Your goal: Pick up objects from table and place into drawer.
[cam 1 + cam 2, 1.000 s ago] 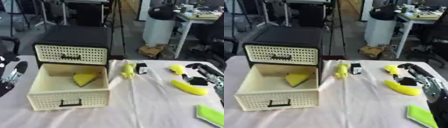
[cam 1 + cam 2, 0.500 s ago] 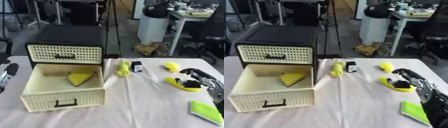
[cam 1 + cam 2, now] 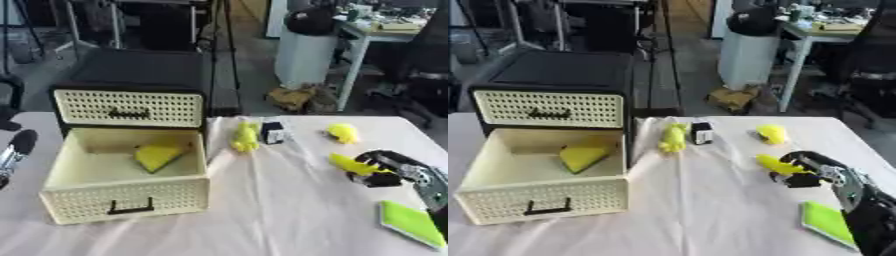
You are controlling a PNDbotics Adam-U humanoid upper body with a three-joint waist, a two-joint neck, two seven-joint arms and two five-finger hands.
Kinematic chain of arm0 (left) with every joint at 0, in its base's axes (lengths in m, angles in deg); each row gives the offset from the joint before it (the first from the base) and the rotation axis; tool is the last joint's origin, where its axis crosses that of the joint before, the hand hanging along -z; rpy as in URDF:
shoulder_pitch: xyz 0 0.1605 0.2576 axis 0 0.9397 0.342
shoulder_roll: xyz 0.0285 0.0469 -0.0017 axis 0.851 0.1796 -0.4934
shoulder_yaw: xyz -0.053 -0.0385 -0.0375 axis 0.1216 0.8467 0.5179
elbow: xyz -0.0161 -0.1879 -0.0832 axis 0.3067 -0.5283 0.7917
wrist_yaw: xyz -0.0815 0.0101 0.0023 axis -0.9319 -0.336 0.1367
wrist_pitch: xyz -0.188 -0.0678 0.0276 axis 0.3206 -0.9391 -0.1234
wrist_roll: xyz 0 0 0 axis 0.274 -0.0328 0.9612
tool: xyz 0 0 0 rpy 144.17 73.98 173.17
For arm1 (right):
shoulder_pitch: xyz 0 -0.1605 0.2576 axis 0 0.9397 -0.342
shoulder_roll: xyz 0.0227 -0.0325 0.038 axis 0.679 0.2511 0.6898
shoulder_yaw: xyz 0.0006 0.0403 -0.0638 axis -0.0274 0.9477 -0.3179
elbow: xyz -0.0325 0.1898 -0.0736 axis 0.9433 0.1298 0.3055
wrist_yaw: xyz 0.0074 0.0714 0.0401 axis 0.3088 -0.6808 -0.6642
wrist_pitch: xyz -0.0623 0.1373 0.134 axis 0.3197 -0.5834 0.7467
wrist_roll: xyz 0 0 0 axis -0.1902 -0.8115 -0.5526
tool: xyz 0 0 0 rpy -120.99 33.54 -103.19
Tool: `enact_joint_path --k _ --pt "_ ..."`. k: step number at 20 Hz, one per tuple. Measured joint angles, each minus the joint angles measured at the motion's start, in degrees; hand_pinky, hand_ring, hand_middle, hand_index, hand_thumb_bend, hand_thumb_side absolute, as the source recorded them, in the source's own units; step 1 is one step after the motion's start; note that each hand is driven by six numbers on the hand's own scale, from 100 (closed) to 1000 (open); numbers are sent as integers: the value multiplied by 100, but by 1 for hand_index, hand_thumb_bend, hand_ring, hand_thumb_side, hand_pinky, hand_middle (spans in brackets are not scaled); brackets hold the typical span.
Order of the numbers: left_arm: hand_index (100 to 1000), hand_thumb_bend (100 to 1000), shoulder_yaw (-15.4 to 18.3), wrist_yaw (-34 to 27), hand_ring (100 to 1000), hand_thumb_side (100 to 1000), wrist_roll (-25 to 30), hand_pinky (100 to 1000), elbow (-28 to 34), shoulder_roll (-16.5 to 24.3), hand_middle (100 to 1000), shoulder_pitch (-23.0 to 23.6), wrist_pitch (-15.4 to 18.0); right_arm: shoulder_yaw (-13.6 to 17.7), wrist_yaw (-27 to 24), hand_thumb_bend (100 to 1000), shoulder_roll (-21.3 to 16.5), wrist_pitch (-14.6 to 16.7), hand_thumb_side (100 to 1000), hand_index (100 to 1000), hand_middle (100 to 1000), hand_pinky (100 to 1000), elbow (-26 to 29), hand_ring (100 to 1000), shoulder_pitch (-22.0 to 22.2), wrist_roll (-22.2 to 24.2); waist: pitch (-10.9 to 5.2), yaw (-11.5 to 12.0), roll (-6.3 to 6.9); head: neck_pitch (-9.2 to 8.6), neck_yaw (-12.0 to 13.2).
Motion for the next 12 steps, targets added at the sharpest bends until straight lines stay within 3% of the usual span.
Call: enact_joint_path --k 6,12 --pt "729 502 0 1 100 1000 22 100 3 -25 100 0 19 1 336 356 -1 -324 574 910 909 876 -75 965 -61 -603 44 53 52 0 -3" --pt "729 500 0 1 100 1000 26 100 26 -47 100 -4 24 2 582 353 -37 -449 562 910 912 878 -145 969 -201 -1070 140 125 112 -3 -27"
